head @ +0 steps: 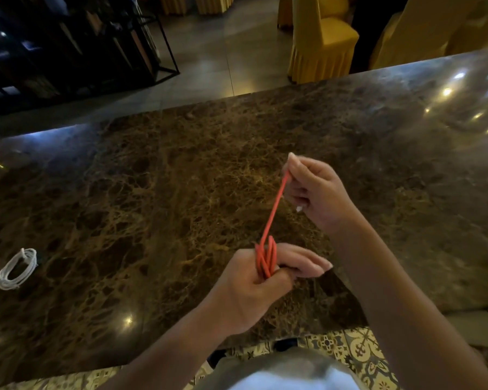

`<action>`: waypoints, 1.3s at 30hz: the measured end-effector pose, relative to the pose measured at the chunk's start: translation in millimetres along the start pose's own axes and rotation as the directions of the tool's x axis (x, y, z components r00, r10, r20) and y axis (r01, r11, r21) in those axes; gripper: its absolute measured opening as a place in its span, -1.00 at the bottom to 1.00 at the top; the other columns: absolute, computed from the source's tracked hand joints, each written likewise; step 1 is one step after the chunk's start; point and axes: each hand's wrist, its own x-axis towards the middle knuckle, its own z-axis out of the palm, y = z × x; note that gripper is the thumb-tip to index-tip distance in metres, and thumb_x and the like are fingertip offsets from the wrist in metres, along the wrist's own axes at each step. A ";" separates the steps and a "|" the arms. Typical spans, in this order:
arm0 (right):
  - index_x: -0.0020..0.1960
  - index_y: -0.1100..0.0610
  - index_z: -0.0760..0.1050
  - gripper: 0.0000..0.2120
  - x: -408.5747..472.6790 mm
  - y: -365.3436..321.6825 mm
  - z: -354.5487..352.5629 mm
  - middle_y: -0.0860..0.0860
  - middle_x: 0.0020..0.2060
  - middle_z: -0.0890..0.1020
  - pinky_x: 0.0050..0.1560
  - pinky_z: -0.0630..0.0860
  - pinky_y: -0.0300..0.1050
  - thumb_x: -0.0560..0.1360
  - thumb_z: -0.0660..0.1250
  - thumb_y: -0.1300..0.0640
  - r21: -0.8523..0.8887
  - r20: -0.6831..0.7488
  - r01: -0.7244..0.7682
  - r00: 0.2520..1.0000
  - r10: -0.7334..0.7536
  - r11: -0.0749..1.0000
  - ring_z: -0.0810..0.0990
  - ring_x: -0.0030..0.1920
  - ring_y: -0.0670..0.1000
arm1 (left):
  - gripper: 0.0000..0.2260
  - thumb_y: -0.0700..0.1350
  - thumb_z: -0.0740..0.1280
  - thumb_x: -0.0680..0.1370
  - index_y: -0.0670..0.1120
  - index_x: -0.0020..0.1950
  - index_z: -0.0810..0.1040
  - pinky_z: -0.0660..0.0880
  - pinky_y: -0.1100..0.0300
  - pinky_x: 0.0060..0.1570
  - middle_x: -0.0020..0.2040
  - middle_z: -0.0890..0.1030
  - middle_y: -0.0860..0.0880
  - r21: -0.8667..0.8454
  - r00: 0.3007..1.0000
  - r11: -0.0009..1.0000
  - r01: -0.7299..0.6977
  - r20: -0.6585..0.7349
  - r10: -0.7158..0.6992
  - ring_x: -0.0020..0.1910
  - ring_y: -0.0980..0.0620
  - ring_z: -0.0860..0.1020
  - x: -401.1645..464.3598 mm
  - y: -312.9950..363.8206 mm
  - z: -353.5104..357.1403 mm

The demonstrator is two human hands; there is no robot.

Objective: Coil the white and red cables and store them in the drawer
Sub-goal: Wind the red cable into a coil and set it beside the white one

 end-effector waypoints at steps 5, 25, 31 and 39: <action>-0.19 0.18 0.50 -0.66 -28.1 30.4 0.8 0.04 -0.40 0.39 -0.42 0.24 -0.19 0.71 0.21 0.06 -0.163 0.091 -0.149 0.982 0.165 0.975 0.31 -0.42 -0.03 | -0.81 -0.37 0.27 0.60 -0.30 0.14 0.64 0.55 -0.02 0.30 0.20 0.69 -0.25 0.080 0.986 0.984 -0.157 0.065 0.152 0.26 -0.18 0.65 10.9 34.7 -20.7; -0.07 0.09 0.68 -0.66 -76.9 22.5 45.2 -0.05 -0.46 0.43 -0.40 0.28 -0.17 0.70 0.24 -0.06 -0.613 0.160 -0.030 0.974 0.161 0.789 0.32 -0.47 -0.07 | -0.13 0.47 0.13 0.55 -0.27 0.51 0.39 0.20 -0.03 0.60 0.54 0.44 -0.25 -0.112 0.987 0.991 -0.079 -0.149 0.062 0.60 -0.18 0.31 35.5 23.5 -56.5; -0.01 0.00 0.56 -0.67 -85.2 7.5 61.5 -0.16 -0.31 0.56 -0.29 0.46 -0.13 0.72 0.12 -0.14 -0.897 0.251 0.203 0.965 0.074 0.393 0.51 -0.33 -0.08 | -0.01 0.53 0.14 0.49 -0.30 0.54 0.34 0.22 0.00 0.60 0.55 0.43 -0.22 -0.152 0.986 0.988 -0.028 -0.164 0.003 0.59 -0.17 0.33 35.9 17.8 -59.0; 0.29 -0.09 0.47 -0.75 -97.4 0.7 77.3 -0.20 -0.32 0.60 -0.30 0.52 -0.17 0.68 0.13 -0.07 -0.902 0.147 0.181 0.983 -0.114 0.393 0.58 -0.35 -0.11 | 0.00 0.57 0.26 0.38 -0.07 0.61 0.24 0.35 0.06 0.52 0.57 0.43 -0.06 -0.177 0.954 0.984 -0.003 -0.296 -0.051 0.54 -0.14 0.42 34.0 20.9 -62.7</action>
